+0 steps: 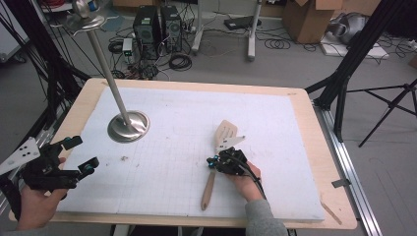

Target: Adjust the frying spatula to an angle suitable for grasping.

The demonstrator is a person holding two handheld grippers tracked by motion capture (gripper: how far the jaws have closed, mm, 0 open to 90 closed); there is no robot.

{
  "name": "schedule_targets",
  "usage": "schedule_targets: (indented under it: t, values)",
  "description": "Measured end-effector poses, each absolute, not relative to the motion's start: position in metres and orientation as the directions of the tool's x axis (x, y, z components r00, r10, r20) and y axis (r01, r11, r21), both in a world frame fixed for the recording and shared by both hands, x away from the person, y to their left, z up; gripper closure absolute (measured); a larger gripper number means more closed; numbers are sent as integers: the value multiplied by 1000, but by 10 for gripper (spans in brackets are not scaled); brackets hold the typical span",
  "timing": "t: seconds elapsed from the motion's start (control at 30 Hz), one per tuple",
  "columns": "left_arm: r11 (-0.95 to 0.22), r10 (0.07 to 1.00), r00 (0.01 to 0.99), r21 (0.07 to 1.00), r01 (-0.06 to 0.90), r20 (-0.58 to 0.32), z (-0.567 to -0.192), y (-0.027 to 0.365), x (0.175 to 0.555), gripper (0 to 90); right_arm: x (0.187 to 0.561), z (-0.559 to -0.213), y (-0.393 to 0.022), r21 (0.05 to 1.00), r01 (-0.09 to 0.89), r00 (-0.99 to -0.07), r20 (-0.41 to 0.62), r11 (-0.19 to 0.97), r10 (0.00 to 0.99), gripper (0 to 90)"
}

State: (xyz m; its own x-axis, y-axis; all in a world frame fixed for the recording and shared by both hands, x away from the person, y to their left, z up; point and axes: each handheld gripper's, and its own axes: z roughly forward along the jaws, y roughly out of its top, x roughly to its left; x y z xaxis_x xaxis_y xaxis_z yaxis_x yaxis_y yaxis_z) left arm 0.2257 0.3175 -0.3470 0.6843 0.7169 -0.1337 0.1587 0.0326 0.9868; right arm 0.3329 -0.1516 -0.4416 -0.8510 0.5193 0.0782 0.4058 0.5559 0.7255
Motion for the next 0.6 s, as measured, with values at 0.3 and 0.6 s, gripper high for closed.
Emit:
schedule_targets:
  t: [0.3, 0.6]
  values:
    - [33, 722, 679, 986, 162, -135, -348, 319, 224, 17, 327, -442, -168, 728, 396, -864, 90, 559, 496, 900]
    - [41, 723, 676, 986, 161, -141, -348, 320, 224, 17, 320, -440, -183, 714, 397, -870, 92, 577, 485, 900]
